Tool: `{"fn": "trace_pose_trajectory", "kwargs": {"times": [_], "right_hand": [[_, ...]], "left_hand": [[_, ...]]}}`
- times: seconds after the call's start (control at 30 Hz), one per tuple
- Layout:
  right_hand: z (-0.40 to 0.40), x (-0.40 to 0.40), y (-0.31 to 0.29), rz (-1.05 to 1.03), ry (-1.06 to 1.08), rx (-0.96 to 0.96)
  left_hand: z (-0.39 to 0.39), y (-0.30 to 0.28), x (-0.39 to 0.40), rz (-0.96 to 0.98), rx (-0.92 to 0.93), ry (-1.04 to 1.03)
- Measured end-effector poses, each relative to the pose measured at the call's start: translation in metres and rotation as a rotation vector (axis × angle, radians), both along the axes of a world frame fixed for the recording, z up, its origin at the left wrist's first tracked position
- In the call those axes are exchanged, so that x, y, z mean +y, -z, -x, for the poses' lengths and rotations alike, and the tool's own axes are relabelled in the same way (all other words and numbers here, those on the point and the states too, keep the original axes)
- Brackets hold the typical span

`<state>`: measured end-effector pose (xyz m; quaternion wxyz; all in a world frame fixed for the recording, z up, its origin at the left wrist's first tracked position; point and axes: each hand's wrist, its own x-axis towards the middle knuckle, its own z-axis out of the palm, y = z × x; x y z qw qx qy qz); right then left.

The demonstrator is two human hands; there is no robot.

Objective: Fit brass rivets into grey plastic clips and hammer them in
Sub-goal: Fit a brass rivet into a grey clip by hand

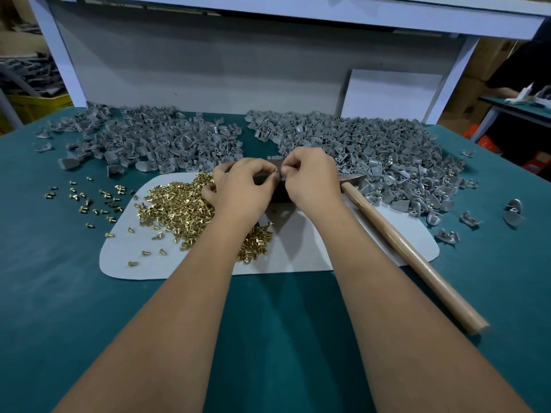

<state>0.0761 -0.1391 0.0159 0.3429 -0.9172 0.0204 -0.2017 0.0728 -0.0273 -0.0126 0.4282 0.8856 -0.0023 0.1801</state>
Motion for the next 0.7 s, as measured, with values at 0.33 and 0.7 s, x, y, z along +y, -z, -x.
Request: {"fn": "trace_pose_trajectory", "kwargs": {"times": [0.33,0.7], "right_hand": [[0.006,0.002,0.001,0.037,-0.001,-0.024],[0.008,0.001,0.003,-0.116,0.001,-0.028]], "left_hand": [[-0.002,0.001,-0.002,-0.040,-0.002,-0.056],[-0.001,0.001,-0.001,-0.032,-0.020,-0.056]]}}
